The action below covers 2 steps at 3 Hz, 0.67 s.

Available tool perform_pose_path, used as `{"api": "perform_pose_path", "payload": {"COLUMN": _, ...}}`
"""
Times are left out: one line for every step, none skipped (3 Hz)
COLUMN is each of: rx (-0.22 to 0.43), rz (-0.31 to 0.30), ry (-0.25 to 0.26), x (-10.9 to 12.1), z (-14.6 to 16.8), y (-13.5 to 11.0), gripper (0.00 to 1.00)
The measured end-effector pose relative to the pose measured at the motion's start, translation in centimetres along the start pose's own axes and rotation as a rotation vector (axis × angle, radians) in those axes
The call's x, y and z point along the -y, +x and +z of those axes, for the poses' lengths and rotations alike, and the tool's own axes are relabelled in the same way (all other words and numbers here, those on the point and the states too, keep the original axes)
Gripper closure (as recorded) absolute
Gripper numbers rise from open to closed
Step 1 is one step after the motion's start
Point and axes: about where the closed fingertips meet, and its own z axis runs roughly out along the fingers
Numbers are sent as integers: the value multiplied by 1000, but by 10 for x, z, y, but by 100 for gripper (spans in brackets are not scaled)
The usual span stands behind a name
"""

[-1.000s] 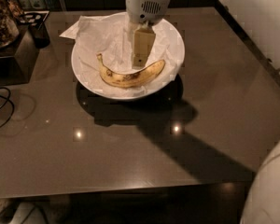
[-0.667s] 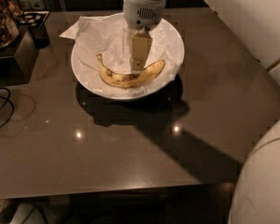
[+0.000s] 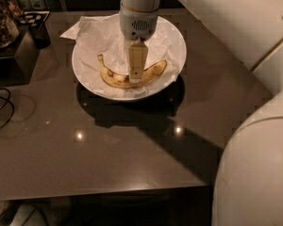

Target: Pick banana from white bowl

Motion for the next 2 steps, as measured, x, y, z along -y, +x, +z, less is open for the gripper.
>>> {"api": "perform_pose_path", "payload": {"rx": -11, "rz": 1, "ry": -24, "x": 4, "z": 12, "y": -3, "gripper": 32}}
{"api": "perform_pose_path", "payload": {"rx": -13, "rz": 0, "ry": -44, "x": 6, "z": 22, "y": -5, "gripper": 33}}
